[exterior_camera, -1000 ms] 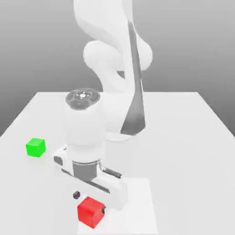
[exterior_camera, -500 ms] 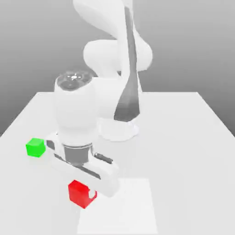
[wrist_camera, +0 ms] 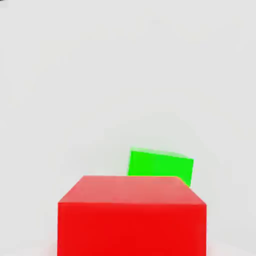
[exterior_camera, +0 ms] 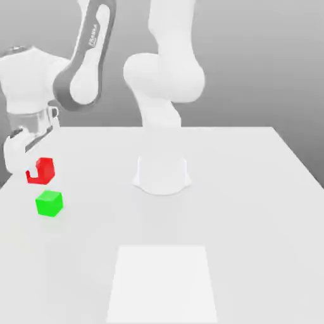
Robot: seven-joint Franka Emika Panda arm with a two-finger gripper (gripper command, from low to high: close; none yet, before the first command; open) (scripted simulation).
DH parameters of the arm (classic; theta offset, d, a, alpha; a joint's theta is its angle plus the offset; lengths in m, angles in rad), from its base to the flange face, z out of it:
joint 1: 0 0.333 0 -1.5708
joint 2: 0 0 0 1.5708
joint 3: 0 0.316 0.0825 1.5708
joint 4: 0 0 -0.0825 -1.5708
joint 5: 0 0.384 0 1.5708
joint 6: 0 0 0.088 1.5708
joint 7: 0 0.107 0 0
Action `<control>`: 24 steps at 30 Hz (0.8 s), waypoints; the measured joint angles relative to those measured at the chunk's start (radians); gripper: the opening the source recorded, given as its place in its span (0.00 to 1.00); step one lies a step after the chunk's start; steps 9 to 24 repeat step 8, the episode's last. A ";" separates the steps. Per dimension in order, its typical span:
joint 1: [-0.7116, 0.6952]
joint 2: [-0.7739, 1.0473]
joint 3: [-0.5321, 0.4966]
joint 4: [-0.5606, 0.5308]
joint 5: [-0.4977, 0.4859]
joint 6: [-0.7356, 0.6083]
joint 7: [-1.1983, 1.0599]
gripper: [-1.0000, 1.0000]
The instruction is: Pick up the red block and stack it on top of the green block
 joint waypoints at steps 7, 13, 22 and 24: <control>0.026 0.203 0.024 0.003 0.205 0.191 -0.139 1.00; 0.025 0.203 0.024 0.003 0.205 0.191 -0.139 1.00; 0.025 0.203 0.024 0.003 0.205 0.191 -0.139 1.00; 0.025 0.203 0.024 0.003 0.205 0.191 -0.139 1.00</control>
